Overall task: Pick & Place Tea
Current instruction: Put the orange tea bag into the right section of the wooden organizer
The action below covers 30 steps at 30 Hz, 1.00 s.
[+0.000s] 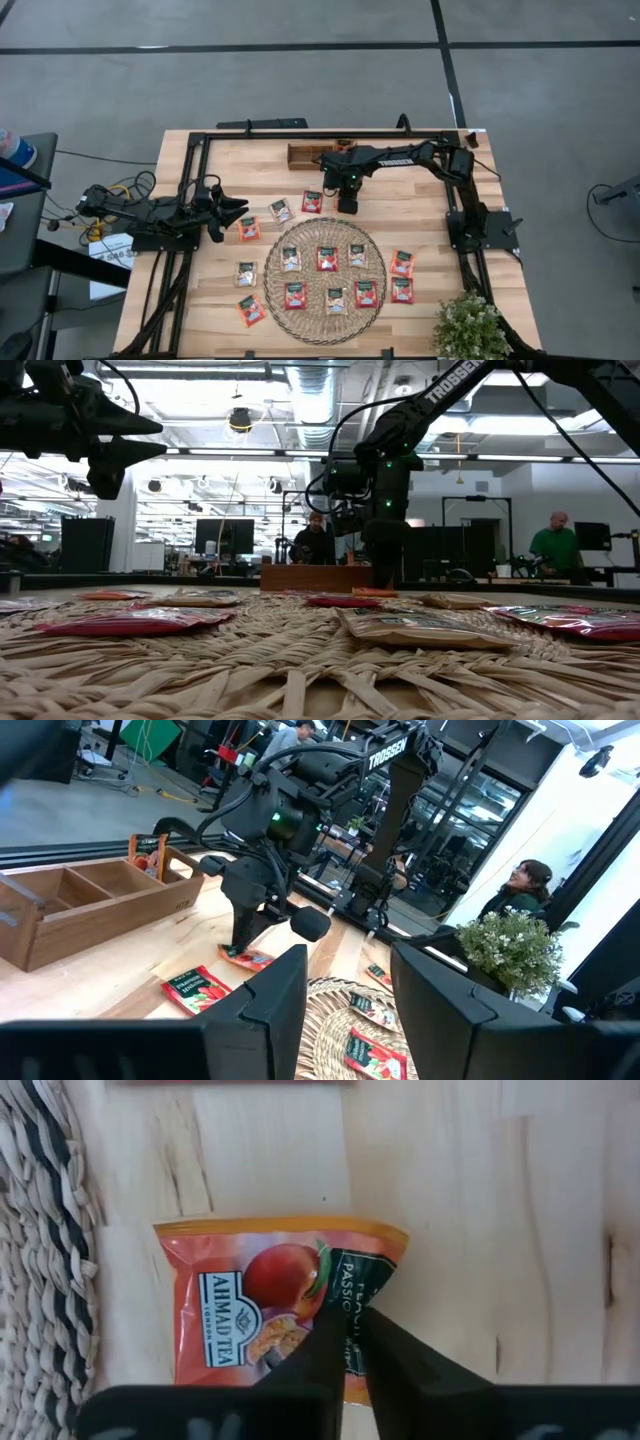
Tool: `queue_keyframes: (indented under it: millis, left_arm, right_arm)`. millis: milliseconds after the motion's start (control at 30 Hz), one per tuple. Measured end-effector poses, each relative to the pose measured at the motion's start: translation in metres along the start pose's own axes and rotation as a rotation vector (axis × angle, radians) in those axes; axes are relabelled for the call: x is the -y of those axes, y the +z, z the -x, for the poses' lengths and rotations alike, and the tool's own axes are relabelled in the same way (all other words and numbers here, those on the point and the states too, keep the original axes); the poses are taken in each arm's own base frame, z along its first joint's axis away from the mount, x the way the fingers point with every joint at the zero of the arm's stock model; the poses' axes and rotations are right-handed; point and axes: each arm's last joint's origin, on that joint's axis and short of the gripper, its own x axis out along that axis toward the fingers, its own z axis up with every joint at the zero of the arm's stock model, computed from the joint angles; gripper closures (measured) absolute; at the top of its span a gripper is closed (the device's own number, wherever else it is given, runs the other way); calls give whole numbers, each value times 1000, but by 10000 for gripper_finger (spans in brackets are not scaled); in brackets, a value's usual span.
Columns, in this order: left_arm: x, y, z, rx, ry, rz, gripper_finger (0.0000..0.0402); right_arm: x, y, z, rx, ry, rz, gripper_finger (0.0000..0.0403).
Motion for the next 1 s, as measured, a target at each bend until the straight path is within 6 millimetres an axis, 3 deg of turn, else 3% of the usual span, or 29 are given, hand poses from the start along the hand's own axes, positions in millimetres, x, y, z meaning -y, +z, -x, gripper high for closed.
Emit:
queue_keyframes:
  millis: [267, 500, 800, 1000]
  left_arm:
    - [0, 0, 0, 0, 0, 0, 263]
    - [0, 0, 0, 0, 0, 0, 263]
    - [0, 0, 0, 0, 0, 0, 263]
    - [0, 0, 0, 0, 0, -1, 263]
  right_arm:
    - [0, 4, 10, -29, 2, -20, 400]
    - [-4, 15, 39, -70, -54, 5, 402]
    - [-15, 38, 87, -71, -343, 99, 402]
    - [-7, 44, 103, -83, -583, 125, 402]
